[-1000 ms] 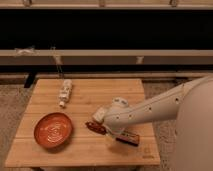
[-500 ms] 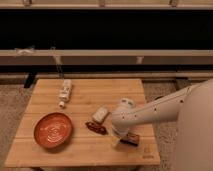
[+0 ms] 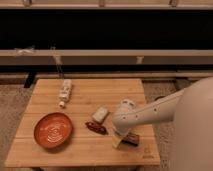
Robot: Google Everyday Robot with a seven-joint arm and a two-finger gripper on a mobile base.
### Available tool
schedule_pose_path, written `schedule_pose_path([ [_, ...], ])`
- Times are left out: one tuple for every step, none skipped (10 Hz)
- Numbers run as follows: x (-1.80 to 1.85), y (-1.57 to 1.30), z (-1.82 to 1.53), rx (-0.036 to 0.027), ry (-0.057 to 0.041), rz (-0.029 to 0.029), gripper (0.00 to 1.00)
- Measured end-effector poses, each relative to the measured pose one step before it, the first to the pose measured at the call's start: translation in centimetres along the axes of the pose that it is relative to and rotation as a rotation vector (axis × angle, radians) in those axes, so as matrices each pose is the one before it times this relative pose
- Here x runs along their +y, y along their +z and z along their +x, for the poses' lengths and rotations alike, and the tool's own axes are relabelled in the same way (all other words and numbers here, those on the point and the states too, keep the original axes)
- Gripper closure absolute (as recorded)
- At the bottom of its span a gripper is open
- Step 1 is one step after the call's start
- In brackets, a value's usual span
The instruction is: Place the eraser in the ceramic cup
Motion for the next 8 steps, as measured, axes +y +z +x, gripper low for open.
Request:
schedule_pose_path([
  [-0.072,0.072,0.062,-0.00192,0.00270,-0.00051,0.41],
  [0.014,-0.023,-0.012,-0.00014,-0.00022,-0.00014,0.50],
  [0.098,-0.133,-0.049,-0.00026,0.00049,-0.00248,0.62],
  [-0.058,-0.105,-0.006,-0.00050,0.00028,0.00097,0.71],
  [-0.020,-0.175,-0.024,0.00081,-0.00116,0.00108,0.79],
  [0.026,-0.338,-0.014,-0.00095,0.00238,-0.00160,0.91],
  [0.159,-0.149,0.106,0.00295,-0.00200,-0.00288,0.98],
  [0.022,-0.122,0.135,0.00319,-0.00103,-0.00026,1.00],
])
